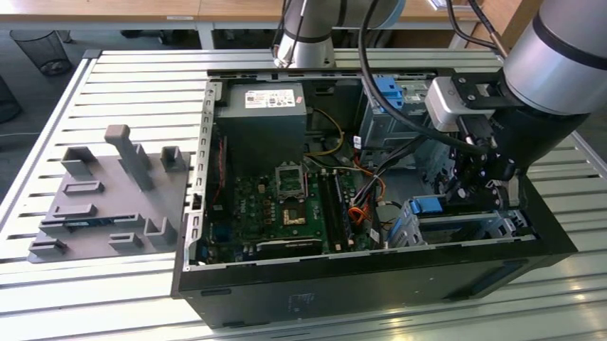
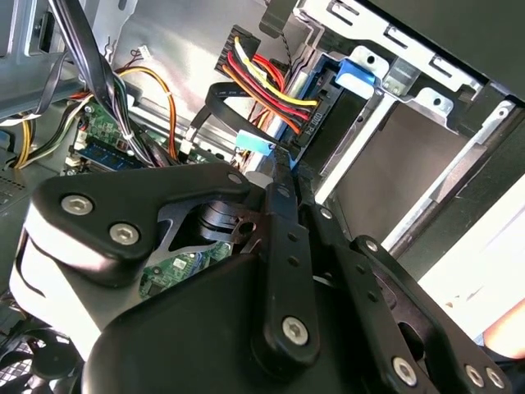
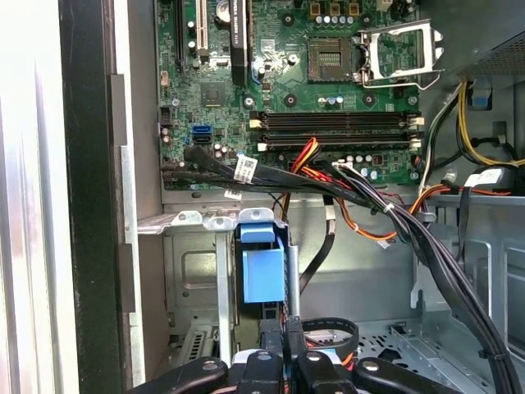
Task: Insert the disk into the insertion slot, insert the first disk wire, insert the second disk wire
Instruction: 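Insert the second disk wire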
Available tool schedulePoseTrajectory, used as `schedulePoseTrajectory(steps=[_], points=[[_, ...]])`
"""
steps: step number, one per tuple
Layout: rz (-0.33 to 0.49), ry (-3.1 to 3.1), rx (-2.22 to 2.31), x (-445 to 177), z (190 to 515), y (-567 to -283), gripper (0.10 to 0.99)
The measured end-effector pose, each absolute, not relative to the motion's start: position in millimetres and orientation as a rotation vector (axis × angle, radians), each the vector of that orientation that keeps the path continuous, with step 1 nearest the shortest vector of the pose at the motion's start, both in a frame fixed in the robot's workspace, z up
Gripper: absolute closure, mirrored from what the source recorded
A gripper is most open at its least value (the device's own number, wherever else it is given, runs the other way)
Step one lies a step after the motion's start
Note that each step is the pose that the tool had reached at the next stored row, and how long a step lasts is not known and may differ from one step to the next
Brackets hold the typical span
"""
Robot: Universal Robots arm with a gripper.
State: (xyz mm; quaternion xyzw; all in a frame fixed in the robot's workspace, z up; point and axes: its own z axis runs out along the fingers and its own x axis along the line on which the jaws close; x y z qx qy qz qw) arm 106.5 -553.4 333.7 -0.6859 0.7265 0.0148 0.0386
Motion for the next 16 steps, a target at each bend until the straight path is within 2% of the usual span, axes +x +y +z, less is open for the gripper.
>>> schedulePoseTrajectory(steps=[16], points=[[0.046, 2.228, -2.103, 106.5, 329.0, -553.5, 0.945]])
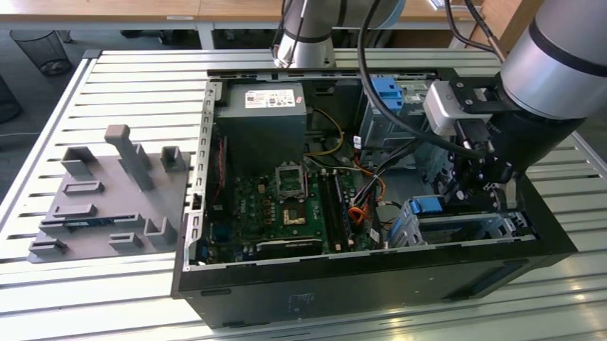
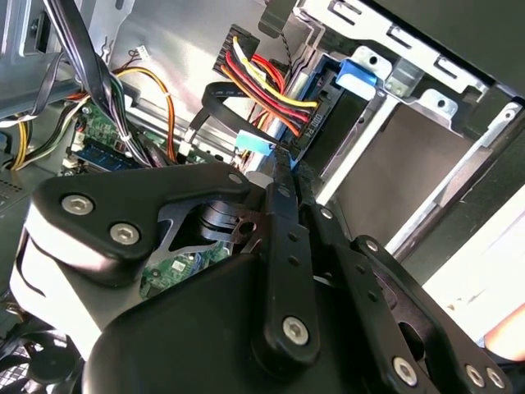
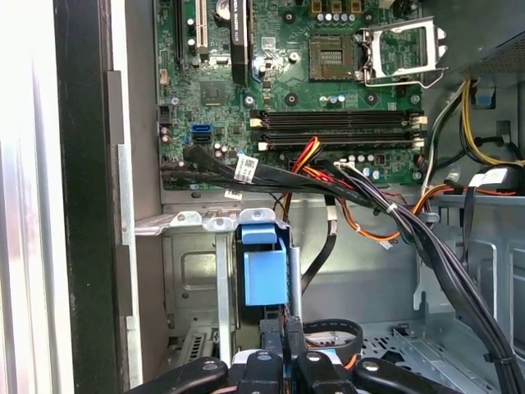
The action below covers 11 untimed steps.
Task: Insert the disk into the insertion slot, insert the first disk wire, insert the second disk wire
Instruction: 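Insert the second disk wire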
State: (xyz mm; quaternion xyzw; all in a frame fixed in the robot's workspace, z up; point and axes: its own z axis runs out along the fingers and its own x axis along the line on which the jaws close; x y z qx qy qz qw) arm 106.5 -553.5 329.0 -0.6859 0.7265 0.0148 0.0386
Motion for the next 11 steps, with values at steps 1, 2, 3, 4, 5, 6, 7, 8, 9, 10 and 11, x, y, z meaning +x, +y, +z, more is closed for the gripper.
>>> schedulePoseTrajectory(steps=[1, 2, 3, 4, 5, 6, 7, 8, 9, 10, 11], points=[[0.046, 2.228, -2.103, 106.5, 328.5, -553.5, 0.945], [0.046, 2.228, -2.103, 106.5, 328.1, -553.5, 0.945], [0.045, 2.228, -2.104, 106.5, 327.8, -553.5, 0.945], [0.045, 2.228, -2.104, 106.5, 327.7, -553.6, 0.945], [0.045, 2.228, -2.104, 106.5, 327.7, -553.6, 0.945], [0.045, 2.228, -2.104, 106.5, 327.6, -553.6, 0.945], [0.045, 2.228, -2.103, 106.5, 327.5, -553.5, 0.945], [0.045, 2.228, -2.103, 106.5, 327.4, -553.5, 0.945], [0.046, 2.228, -2.103, 106.5, 327.3, -553.5, 0.945], [0.046, 2.228, -2.103, 106.5, 327.3, -553.5, 0.933], [0.046, 2.228, -2.103, 106.5, 327.2, -553.5, 0.933]])
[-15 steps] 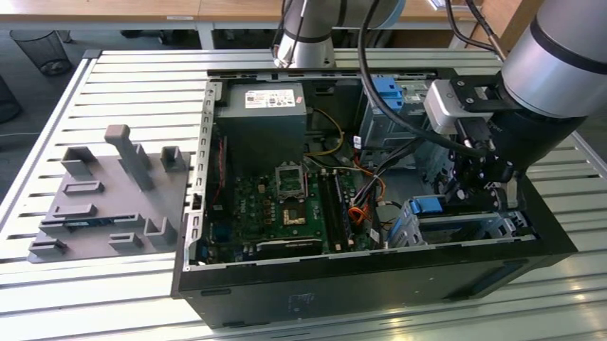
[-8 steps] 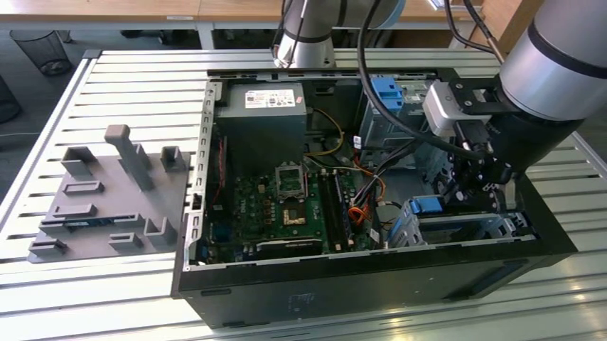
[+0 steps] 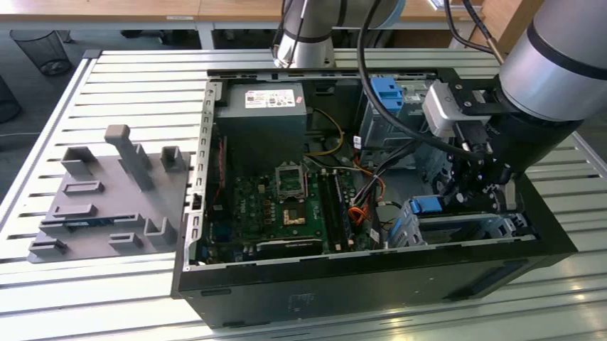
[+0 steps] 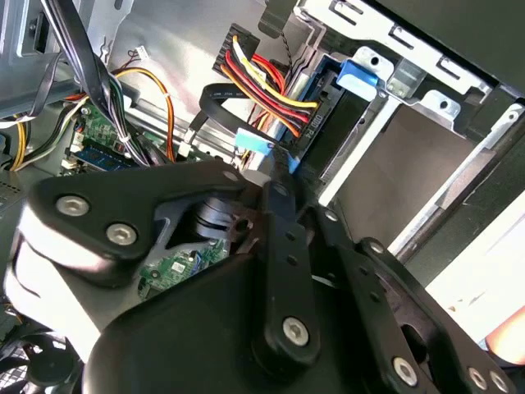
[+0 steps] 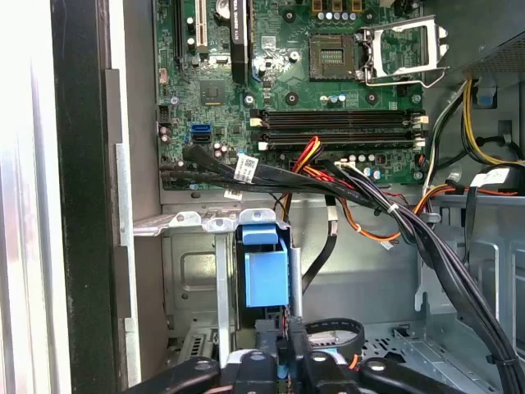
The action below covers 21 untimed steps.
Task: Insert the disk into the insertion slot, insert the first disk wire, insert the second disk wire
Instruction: 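Insert the second disk wire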
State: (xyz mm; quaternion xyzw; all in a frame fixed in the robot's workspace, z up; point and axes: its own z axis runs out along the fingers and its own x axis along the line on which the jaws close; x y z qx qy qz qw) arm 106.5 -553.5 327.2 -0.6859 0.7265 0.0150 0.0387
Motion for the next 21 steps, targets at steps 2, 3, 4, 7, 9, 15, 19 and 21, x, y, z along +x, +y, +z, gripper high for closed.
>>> schedulePoseTrajectory(steps=[2, 3, 4, 7, 9, 15, 19, 21], points=[[0.046, 2.228, -2.103, 106.5, 327.9, -553.6, 0.871], [0.046, 2.228, -2.103, 106.5, 328.5, -553.5, 0.871], [0.046, 2.228, -2.103, 106.5, 329.3, -553.5, 0.871], [0.048, 2.229, -2.104, 106.5, 332.4, -553.5, 0.871], [0.049, 2.230, -2.105, 106.5, 334.8, -553.5, 0.871], [0.057, 2.234, -2.108, 106.5, 341.9, -553.5, 0.945], [0.058, 2.235, -2.109, 106.5, 344.1, -553.5, 0.980], [0.059, 2.235, -2.109, 106.5, 344.9, -553.5, 0.980]])
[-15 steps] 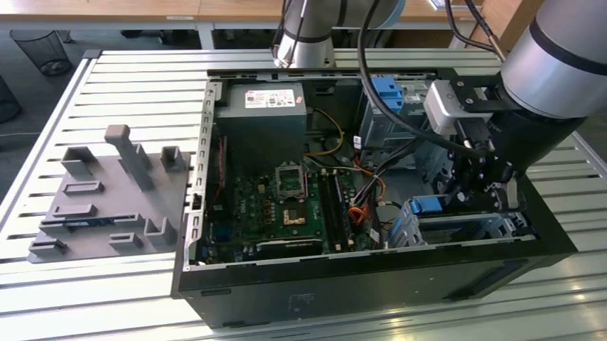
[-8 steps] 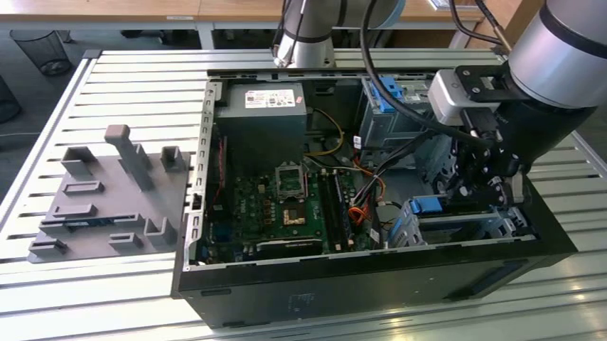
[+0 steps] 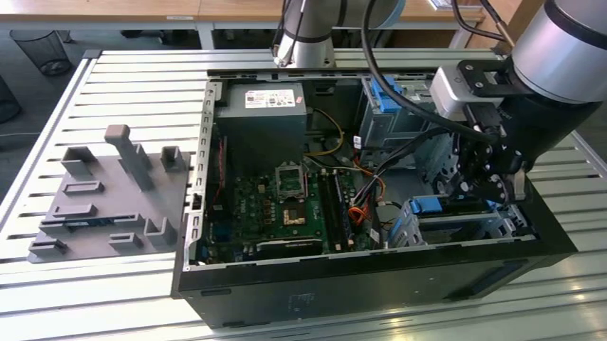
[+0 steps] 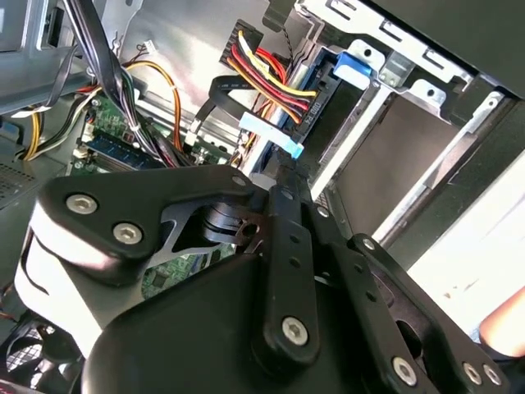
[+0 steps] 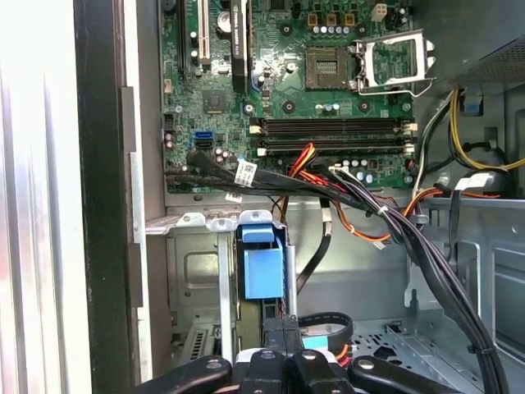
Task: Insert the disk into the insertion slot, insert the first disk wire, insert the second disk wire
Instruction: 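Insert the second disk wire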
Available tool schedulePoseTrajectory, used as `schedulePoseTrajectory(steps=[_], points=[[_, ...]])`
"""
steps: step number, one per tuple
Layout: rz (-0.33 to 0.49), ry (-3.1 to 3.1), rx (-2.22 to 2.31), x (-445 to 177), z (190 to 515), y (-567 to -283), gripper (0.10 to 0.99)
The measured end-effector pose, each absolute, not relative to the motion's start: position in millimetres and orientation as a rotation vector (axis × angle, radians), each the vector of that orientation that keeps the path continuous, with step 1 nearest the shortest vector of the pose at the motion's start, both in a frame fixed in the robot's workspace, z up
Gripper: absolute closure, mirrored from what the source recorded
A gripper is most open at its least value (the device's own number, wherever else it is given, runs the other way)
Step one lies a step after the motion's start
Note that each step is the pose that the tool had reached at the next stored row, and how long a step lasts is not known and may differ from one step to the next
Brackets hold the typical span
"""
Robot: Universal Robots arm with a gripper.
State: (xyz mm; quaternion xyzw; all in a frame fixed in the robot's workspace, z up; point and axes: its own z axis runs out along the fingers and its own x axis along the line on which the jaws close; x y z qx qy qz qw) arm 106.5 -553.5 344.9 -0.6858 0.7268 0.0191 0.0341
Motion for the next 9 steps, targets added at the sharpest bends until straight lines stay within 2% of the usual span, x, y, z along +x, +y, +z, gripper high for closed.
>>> schedulePoseTrajectory(steps=[9], points=[[0.060, 2.235, -2.109, 106.5, 347.7, -553.5, 0.980]])
